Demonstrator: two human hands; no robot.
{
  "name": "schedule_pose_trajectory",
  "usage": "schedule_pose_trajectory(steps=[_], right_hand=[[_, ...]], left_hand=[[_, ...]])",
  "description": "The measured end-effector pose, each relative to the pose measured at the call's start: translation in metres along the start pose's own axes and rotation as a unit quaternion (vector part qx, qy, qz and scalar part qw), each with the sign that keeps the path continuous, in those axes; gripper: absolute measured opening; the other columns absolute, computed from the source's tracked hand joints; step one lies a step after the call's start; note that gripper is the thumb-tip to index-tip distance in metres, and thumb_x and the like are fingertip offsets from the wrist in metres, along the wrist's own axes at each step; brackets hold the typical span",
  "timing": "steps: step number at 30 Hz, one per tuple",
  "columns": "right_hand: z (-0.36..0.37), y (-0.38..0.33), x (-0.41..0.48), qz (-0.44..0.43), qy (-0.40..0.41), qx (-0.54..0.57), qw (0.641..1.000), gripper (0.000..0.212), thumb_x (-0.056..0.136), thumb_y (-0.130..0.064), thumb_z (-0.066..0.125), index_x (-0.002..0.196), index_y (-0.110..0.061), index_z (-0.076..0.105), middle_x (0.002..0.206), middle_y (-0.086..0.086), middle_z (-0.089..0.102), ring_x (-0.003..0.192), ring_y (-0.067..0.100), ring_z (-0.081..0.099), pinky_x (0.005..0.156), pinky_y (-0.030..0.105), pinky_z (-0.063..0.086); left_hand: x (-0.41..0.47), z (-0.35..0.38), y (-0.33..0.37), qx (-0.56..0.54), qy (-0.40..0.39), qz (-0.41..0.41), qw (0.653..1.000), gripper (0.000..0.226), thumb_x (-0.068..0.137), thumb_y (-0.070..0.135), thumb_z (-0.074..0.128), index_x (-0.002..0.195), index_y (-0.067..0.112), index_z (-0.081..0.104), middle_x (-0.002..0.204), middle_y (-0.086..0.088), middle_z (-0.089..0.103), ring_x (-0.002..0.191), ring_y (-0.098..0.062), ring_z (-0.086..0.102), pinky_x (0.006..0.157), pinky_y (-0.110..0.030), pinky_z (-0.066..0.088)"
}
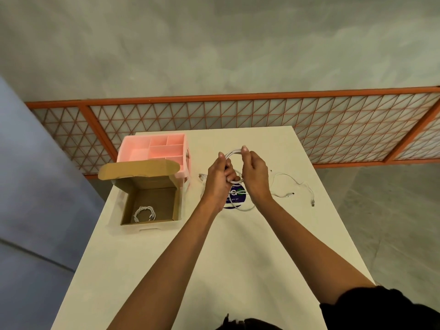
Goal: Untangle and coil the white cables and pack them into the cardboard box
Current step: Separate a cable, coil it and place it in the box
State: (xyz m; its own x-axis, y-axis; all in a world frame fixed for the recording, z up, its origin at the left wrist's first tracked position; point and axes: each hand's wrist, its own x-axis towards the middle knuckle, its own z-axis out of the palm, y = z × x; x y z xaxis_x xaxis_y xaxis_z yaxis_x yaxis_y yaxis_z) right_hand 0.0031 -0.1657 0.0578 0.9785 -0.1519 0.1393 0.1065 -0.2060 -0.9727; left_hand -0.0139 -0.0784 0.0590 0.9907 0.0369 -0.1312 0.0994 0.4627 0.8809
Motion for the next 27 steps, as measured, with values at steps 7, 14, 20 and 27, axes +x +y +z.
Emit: schedule_pose_trajectory(steps=[7,14,20,27], right_hand=[[-0.016,0.010,0.006,0.041,-0.137,0.007,0.990,0.049,0.098,-0.054,0.029,0.080,-0.016,0.054,0.067,-0.008,0.048,0.058,0.005,0.041,0.060,0.023,0.034],[-0.048,0.012,0.015,0.027,-0.335,-0.047,0.941,0.017,0.096,-0.024,0.053,0.109,-0.017,0.061,0.090,0.001,0.060,0.076,0.008,0.056,0.066,0.015,0.046],[-0.061,0.026,0.016,-0.034,-0.336,-0.188,0.922,0.019,0.092,-0.023,0.060,0.100,-0.009,0.070,0.088,-0.005,0.064,0.083,0.006,0.055,0.077,0.018,0.040],[-0.061,0.040,0.018,-0.068,-0.124,-0.180,0.973,0.020,0.091,-0.019,0.061,0.100,-0.007,0.074,0.080,-0.009,0.063,0.083,0.022,0.061,0.081,0.023,0.049]], left_hand=[[0.010,-0.016,0.011,0.074,-0.005,0.034,0.997,0.039,0.105,0.033,0.027,0.071,0.016,0.035,0.047,0.012,0.023,0.041,-0.005,0.021,0.041,-0.017,0.027],[0.018,-0.030,0.023,0.074,0.037,0.034,0.996,0.038,0.105,0.029,0.028,0.070,0.017,0.034,0.045,0.012,0.023,0.038,-0.004,0.020,0.040,-0.017,0.021],[0.025,-0.043,0.039,0.053,0.063,0.048,0.995,0.038,0.105,0.028,0.029,0.070,0.017,0.035,0.044,0.011,0.024,0.038,-0.004,0.021,0.038,-0.016,0.022],[0.014,-0.048,0.027,0.118,-0.017,0.001,0.993,0.038,0.104,0.034,0.030,0.070,0.018,0.033,0.050,0.011,0.021,0.044,-0.006,0.019,0.041,-0.016,0.023]])
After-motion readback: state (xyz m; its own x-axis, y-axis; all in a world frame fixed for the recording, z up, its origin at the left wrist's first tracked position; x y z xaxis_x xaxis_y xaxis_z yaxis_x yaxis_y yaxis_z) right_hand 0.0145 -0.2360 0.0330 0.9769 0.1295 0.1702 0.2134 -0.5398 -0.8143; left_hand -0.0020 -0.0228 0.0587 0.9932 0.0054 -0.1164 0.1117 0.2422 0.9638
